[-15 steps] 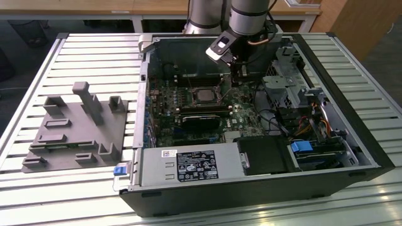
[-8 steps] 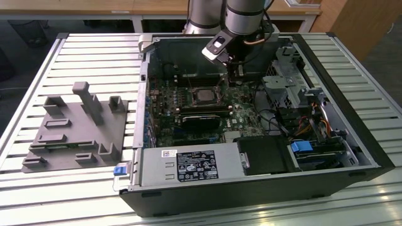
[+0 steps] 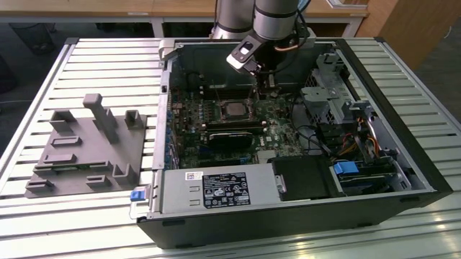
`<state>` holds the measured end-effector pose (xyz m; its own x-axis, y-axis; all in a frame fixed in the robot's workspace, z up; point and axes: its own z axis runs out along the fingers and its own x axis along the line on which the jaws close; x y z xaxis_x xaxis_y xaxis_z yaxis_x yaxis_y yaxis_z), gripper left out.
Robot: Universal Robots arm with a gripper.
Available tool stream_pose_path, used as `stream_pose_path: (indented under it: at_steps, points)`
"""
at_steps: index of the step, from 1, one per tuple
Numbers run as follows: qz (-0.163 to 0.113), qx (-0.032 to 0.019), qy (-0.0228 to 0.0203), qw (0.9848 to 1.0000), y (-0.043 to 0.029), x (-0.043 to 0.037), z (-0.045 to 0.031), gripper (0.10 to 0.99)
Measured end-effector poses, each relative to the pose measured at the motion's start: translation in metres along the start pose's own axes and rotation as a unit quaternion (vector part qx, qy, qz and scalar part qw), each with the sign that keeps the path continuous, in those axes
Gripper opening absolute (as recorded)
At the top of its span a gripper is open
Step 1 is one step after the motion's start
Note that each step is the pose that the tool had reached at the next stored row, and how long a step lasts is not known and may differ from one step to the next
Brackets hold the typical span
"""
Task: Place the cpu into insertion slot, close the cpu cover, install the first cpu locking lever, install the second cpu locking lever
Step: 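Close the cpu cover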
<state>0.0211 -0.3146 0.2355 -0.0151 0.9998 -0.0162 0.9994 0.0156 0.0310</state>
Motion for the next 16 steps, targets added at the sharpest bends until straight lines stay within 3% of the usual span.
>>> stream_pose_path:
  at_steps: [16]
  points:
    - [0.000,0.0000,0.0000,1.0000,-0.0179,0.0003,-0.0006,0.106]
